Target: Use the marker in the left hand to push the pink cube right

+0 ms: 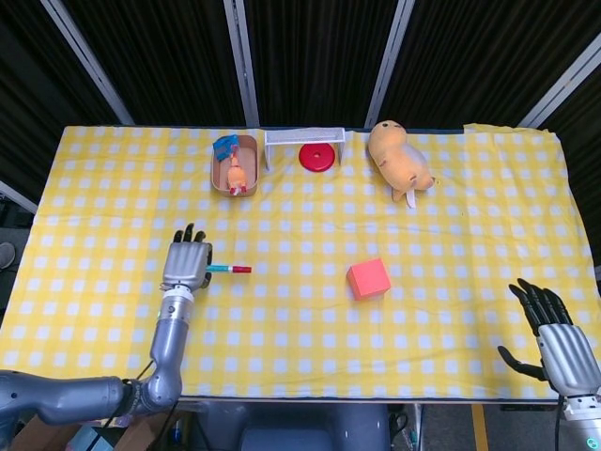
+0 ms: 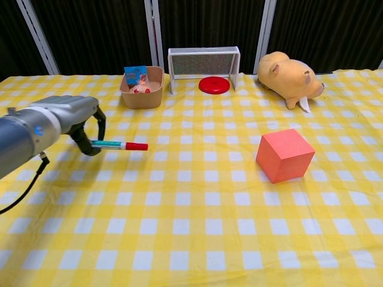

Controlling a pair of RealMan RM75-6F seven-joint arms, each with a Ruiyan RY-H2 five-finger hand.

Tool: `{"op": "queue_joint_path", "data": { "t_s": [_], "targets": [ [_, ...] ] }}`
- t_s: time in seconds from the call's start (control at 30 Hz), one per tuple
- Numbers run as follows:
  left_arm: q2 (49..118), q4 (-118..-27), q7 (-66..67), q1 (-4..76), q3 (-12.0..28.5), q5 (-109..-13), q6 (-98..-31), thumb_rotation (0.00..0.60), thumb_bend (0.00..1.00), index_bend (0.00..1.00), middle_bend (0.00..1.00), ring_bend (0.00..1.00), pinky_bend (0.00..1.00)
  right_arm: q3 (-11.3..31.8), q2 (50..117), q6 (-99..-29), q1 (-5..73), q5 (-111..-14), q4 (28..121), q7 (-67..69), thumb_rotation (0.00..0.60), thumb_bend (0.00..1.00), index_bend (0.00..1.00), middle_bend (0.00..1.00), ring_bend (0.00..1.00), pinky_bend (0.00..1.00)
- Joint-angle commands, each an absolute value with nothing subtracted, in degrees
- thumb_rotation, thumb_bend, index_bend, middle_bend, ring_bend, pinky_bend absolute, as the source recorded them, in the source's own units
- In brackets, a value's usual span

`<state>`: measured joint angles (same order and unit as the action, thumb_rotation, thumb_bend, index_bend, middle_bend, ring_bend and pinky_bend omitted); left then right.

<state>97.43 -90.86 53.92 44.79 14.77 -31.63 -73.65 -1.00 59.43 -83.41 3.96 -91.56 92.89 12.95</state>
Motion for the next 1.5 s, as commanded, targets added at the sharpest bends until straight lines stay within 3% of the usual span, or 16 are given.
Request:
{"op": "queue_joint_path", "data": {
  "t_s": [0.03, 0.23, 0.63, 0.93, 1.1, 1.37, 1.5],
  "targets": [
    [94.8, -92.8, 51.4, 42.8, 12.5, -33.2, -73.1, 0.600, 0.47, 0.63, 0.18, 0.04, 0.12, -0.9, 59.5, -83.4, 4.0, -91.5, 92.9, 12.8, 0.600, 0.32, 0.00, 0.00, 0.00, 0.00],
    [93.4, -91.7, 49.6, 41.9, 11.1, -34.8, -72.0, 0.600, 0.46, 0.63, 0.18, 0.04, 0.12, -0.9, 59.5, -83.2, 4.0, -91.3, 93.0, 12.6, 0.600, 0.32, 0.00, 0.00, 0.00, 0.00],
    [93.5, -89.9, 48.7, 41.4, 10.4, -34.1, -70.7, 0.600, 0.34, 0.44, 0.11, 0.03, 0.10, -0.9, 59.4, -83.1, 4.0, -91.1, 93.1, 12.9, 0.600, 0.32, 0.00, 0.00, 0.00, 0.00],
    [89.5, -93.0, 44.2, 38.6, 10.6, -35.5, -72.0, 0.600, 0.28, 0.33, 0.08, 0.03, 0.08, -1.0, 59.3, -83.3, 3.8, -91.1, 93.0, 13.0, 0.600, 0.32, 0.00, 0.00, 0.00, 0.00],
    [86.3, -96.1, 39.1, 35.9, 9.4, -40.6, -73.1, 0.600, 0.25, 0.20, 0.06, 0.02, 0.08, -1.0, 59.3, -83.3, 3.7, -91.1, 92.7, 12.9, 0.600, 0.32, 0.00, 0.00, 0.00, 0.00],
    [77.5, -103.5, 27.3, 27.2, 2.2, -57.3, -79.2, 0.600, 0.22, 0.03, 0.00, 0.00, 0.04, -0.9, 59.7, -83.8, 3.6, -91.3, 92.1, 11.9, 0.600, 0.32, 0.00, 0.00, 0.00, 0.00],
    [74.5, -104.5, 23.6, 23.9, -0.7, -63.2, -81.9, 0.600, 0.20, 0.00, 0.00, 0.00, 0.04, -0.9, 60.2, -84.1, 3.6, -91.7, 91.7, 10.6, 0.600, 0.32, 0.00, 0.00, 0.00, 0.00]
  ]
}}
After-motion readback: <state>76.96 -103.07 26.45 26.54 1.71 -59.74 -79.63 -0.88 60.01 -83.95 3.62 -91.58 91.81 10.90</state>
